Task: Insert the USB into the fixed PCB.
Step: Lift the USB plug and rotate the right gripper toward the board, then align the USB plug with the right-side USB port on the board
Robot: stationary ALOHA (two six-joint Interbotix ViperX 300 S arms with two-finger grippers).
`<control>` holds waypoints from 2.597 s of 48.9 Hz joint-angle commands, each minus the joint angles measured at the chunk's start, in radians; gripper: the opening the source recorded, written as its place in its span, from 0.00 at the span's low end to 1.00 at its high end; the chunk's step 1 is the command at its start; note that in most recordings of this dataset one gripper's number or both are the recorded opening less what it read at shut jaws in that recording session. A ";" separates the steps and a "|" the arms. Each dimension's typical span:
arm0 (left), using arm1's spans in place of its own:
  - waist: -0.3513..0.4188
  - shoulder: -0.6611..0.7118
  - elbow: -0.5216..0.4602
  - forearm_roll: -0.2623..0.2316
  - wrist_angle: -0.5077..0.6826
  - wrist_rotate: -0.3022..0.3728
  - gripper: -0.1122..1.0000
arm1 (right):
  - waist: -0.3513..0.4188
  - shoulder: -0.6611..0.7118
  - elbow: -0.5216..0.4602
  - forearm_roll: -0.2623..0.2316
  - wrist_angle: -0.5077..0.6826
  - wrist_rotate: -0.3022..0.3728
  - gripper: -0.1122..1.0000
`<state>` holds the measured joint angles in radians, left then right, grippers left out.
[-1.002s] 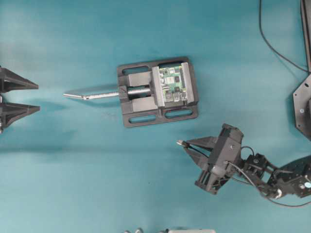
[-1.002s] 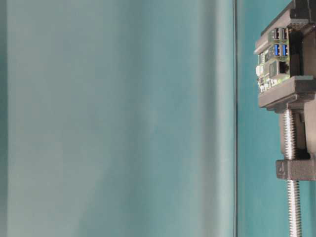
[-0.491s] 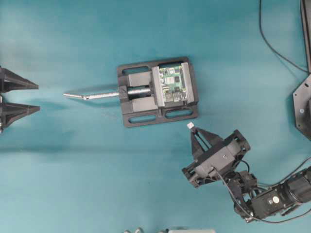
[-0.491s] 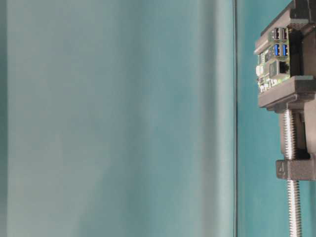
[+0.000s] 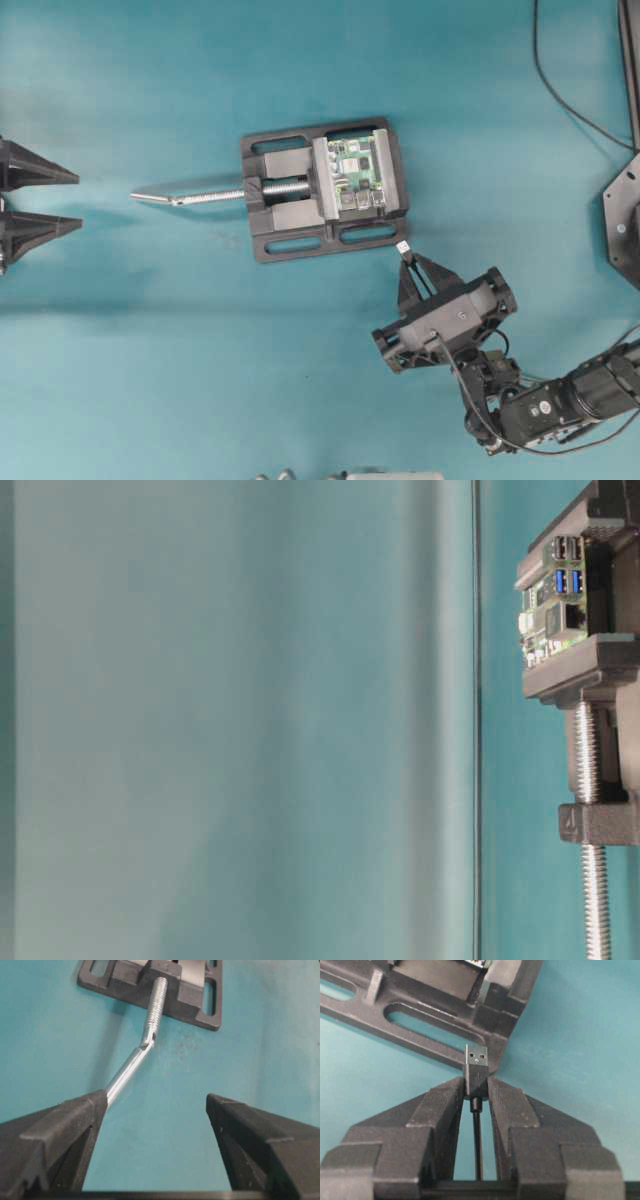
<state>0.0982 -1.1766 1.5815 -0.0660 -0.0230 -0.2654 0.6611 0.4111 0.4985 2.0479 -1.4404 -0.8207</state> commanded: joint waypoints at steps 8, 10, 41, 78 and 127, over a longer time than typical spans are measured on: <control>0.002 0.014 -0.012 0.003 -0.008 -0.014 0.96 | -0.018 0.009 -0.032 -0.014 -0.006 0.110 0.29; 0.002 0.014 -0.012 0.003 -0.008 -0.014 0.96 | -0.020 0.009 -0.034 -0.017 0.000 0.117 0.29; 0.002 0.014 -0.012 0.003 -0.008 -0.014 0.96 | -0.035 0.040 -0.072 -0.089 -0.077 0.095 0.29; 0.002 0.014 -0.012 0.003 -0.008 -0.014 0.96 | -0.086 0.040 -0.101 -0.118 -0.133 0.049 0.29; 0.002 0.014 -0.012 0.003 -0.008 -0.014 0.96 | -0.107 0.072 -0.156 -0.058 -0.170 -0.011 0.29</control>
<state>0.0982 -1.1766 1.5815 -0.0660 -0.0215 -0.2654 0.5584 0.4955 0.3605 1.9896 -1.5999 -0.8283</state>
